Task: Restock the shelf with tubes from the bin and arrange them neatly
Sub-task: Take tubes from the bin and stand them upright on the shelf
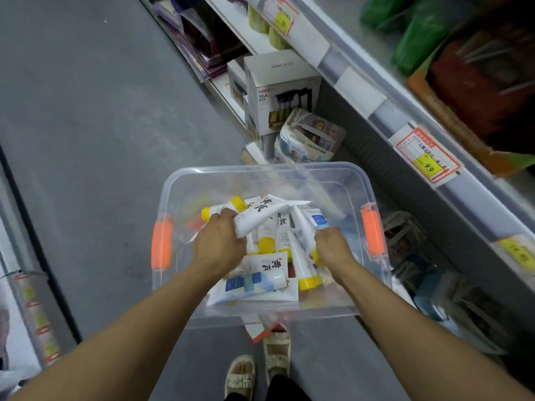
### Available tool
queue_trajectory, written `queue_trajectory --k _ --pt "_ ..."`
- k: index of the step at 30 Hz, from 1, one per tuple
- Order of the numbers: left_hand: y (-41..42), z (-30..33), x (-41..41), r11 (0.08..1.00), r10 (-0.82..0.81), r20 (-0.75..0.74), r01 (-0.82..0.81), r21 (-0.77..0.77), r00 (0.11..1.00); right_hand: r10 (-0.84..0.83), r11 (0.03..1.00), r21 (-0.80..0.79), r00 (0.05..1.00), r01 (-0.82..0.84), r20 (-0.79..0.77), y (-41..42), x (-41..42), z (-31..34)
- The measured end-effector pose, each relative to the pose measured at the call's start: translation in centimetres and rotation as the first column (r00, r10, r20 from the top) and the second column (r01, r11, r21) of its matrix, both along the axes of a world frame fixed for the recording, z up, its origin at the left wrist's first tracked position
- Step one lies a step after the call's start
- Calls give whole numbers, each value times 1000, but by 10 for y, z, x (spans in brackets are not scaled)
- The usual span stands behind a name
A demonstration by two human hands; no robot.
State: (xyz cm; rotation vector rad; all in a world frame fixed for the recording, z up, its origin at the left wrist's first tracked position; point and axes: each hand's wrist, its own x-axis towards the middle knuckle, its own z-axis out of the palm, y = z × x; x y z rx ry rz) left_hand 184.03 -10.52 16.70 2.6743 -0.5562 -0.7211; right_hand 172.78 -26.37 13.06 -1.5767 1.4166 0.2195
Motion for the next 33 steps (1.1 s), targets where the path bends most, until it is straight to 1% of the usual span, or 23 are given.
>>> queue_trajectory --k 1,2,3,5,6,7,10,12,13,15,18,19,21,23,25,26,29,33 --pt "0 10 0 1000 22 -30 -23 -15 999 -129 988 99 989 123 66 1 -1 15" --pt "1 21 0 998 43 -58 -45 -37 997 -228 957 211 966 199 119 1 -3 30" --pt "2 32 0 995 65 -86 -71 -72 994 -304 918 315 937 240 172 3 -5 47" --pt "3 55 -1 981 95 -142 -117 -156 985 -414 843 475 868 252 274 6 -10 80" --pt "4 66 -1 972 98 -159 -128 -195 982 -438 822 521 840 229 322 7 -12 95" --pt "4 79 -2 962 98 -171 -137 -235 980 -442 818 539 820 201 364 9 -13 110" --pt "3 117 -4 917 112 -221 -187 -353 969 -433 836 525 781 162 449 14 -16 153" --pt "2 142 -5 891 133 -262 -231 -392 956 -477 820 549 725 163 497 19 -20 182" --pt "1 155 -6 869 137 -297 -259 -421 945 -499 812 560 695 167 517 20 -23 194" --pt "-1 178 -8 797 128 -419 -344 -496 899 -496 822 551 655 142 570 23 -30 216" --pt "-2 213 -14 716 95 -572 -455 -529 815 -417 877 471 631 91 654 25 -43 245" --pt "-3 222 -17 703 78 -590 -464 -539 803 -384 897 436 620 75 684 26 -49 255" --pt "-8 239 -23 684 62 -582 -459 -567 811 -275 946 323 607 31 746 28 -60 274" --pt "-12 256 -31 672 49 -533 -423 -608 845 -118 988 153 621 -3 775 28 -74 293" --pt "-16 274 -40 691 5 -444 -325 -646 896 14 1000 -29 665 12 746 27 -88 312" --pt "-19 284 -46 701 -31 -399 -265 -662 916 52 993 -108 692 38 720 26 -95 322" --pt "-29 313 -67 697 -107 -281 -130 -706 954 114 950 -293 749 111 653 25 -121 351" --pt "-46 351 -100 676 -191 -118 44 -735 975 130 864 -455 778 216 614 23 -160 389"
